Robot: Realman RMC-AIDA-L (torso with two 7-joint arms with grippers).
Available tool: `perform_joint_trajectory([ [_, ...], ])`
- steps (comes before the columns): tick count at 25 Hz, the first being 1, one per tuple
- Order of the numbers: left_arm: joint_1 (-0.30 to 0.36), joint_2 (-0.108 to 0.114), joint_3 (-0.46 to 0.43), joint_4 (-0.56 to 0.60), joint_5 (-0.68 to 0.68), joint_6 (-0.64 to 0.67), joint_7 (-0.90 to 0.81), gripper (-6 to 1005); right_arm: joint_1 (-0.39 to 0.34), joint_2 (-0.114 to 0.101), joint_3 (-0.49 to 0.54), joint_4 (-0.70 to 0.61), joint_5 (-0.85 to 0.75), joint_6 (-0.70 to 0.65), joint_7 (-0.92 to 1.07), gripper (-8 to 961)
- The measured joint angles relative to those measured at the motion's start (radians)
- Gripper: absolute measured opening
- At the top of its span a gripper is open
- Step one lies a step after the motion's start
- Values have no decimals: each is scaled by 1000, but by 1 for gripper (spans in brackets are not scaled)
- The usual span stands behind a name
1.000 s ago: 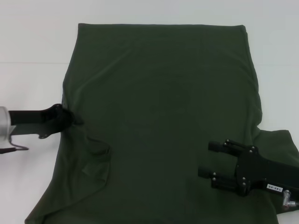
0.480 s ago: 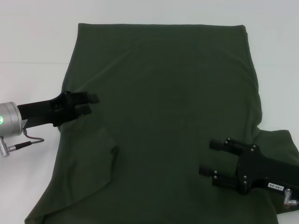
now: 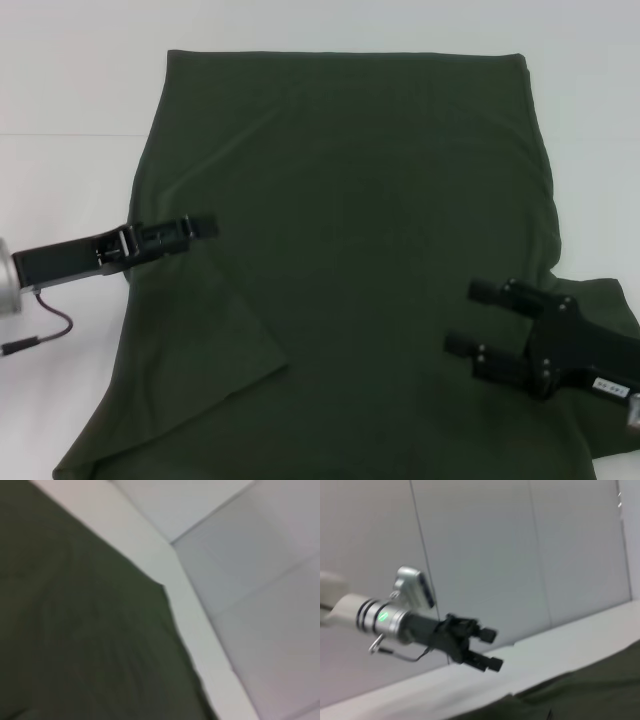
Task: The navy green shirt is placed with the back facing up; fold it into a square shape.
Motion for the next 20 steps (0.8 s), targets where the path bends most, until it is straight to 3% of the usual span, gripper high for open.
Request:
perform_joint_trajectory([
  [4, 31, 2, -24, 41, -13, 202, 236, 791, -9, -6, 37, -4, -1, -30, 1, 800],
  [6, 61, -8, -31, 84, -9, 267, 350, 834, -16, -8, 41, -14, -2, -38, 3, 800],
  [13, 176, -40, -30, 180, 42, 282, 728, 861, -75, -5, 35, -90, -9, -63, 4, 800],
  [20, 210, -56, -28, 217, 112, 269, 769, 868, -176, -1, 54, -267, -62, -71, 135, 799],
])
